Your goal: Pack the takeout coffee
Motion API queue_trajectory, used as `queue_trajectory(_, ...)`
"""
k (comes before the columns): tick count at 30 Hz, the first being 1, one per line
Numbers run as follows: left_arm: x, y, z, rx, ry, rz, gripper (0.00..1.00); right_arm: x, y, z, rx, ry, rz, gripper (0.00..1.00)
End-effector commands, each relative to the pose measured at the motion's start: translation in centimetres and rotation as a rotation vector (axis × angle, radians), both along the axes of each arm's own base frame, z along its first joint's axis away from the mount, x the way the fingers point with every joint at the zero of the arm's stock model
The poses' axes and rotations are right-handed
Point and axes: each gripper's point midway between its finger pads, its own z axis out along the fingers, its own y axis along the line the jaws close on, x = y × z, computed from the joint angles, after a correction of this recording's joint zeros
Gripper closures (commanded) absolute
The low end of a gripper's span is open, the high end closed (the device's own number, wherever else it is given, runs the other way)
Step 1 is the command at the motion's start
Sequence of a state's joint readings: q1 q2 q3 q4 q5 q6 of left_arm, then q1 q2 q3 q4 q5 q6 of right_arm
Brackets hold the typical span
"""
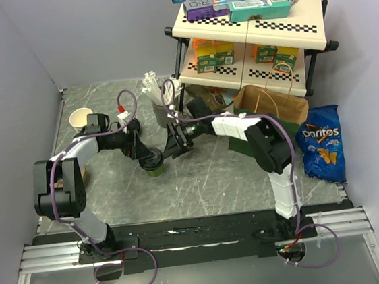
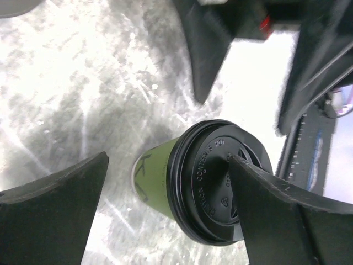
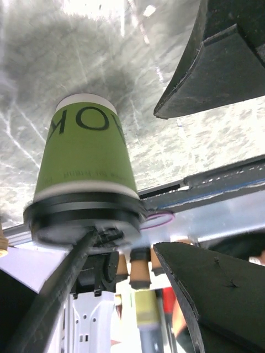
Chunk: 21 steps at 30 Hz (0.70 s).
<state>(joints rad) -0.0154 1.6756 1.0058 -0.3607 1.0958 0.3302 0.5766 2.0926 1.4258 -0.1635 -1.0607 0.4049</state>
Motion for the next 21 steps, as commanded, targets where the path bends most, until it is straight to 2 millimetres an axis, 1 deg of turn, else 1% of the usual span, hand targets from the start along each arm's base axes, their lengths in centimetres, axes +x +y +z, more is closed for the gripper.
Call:
queue_trajectory(1, 1.1, 0.8, 2.1, 0.076, -0.125, 0.030, 0.01, 0.6, -1.3, 4.7, 0.037, -0.175, 0.009, 0.01)
queue_trajectory(3, 1.1, 0.8, 3.2, 0.071, -0.145, 0.042, 0.01, 0.8, -1.7, 4.9, 0.021, -0.228, 0.015, 0.01)
queue_trajectory(4, 1.1, 0.8, 3.6, 0.070, -0.152, 0.047, 0.01, 0.5, -1.9, 5.6, 0.020, -0.264, 0.030, 0.01)
queue_trajectory(6, 1.0, 0.7, 5.1, 0.061, -0.191, 0.055, 0.00, 0.7, -2.2, 6.2, 0.006, -0.311, 0.026, 0.00)
queue_trajectory(7, 1.0, 0.7, 5.5, 0.060, -0.201, 0.057, 0.00, 0.5, -2.4, 6.8, 0.006, -0.342, 0.037, 0.00)
queue_trajectory(8, 0.9, 0.7, 6.5, 0.057, -0.230, 0.060, 0.01, 0.5, -2.6, 7.2, 0.004, -0.362, 0.036, 0.00)
queue_trajectory(9, 1.0, 0.7, 6.9, 0.058, -0.241, 0.063, 0.01, 0.7, -2.8, 7.6, -0.003, -0.389, 0.033, 0.00)
queue_trajectory(10, 0.9, 0.7, 7.3, 0.061, -0.249, 0.063, 0.01, 0.5, -3.1, 8.6, -0.003, -0.430, 0.037, 0.00)
queue_trajectory(11, 1.0, 0.8, 8.2, 0.064, -0.277, 0.065, 0.00, 0.4, -3.3, 9.1, -0.007, -0.457, 0.037, 0.00)
queue_trajectory(12, 1.2, 1.0, 8.5, 0.081, -0.290, 0.078, 0.01, 0.8, -3.6, 10.2, -0.018, -0.507, 0.019, 0.01)
queue_trajectory(14, 1.8, 1.5, 9.5, 0.108, -0.312, 0.117, 0.01, 0.9, -4.4, 11.0, -0.045, -0.571, 0.021, 0.01)
queue_trajectory(15, 2.0, 1.8, 9.9, 0.123, -0.315, 0.141, 0.01, 1.3, -4.9, 12.3, -0.064, -0.628, -0.003, 0.01)
queue_trajectory(17, 2.7, 2.6, 11.3, 0.171, -0.339, 0.195, 0.01, 1.6, -5.9, 13.0, -0.113, -0.693, -0.011, 0.02)
queue_trajectory(18, 2.9, 2.9, 11.8, 0.190, -0.353, 0.213, 0.01, 1.8, -6.4, 14.3, -0.121, -0.744, -0.025, 0.03)
queue_trajectory(19, 2.7, 3.5, 12.3, 0.224, -0.347, 0.231, 0.01, 2.4, -7.0, 14.8, -0.157, -0.806, -0.037, 0.03)
queue_trajectory(20, 2.6, 4.1, 13.0, 0.263, -0.387, 0.225, 0.01, 2.3, -7.5, 15.3, -0.173, -0.835, -0.039, 0.04)
queue_trajectory(21, 2.3, 4.6, 13.5, 0.299, -0.399, 0.228, 0.01, 2.1, -8.1, 16.6, -0.173, -0.899, -0.043, 0.04)
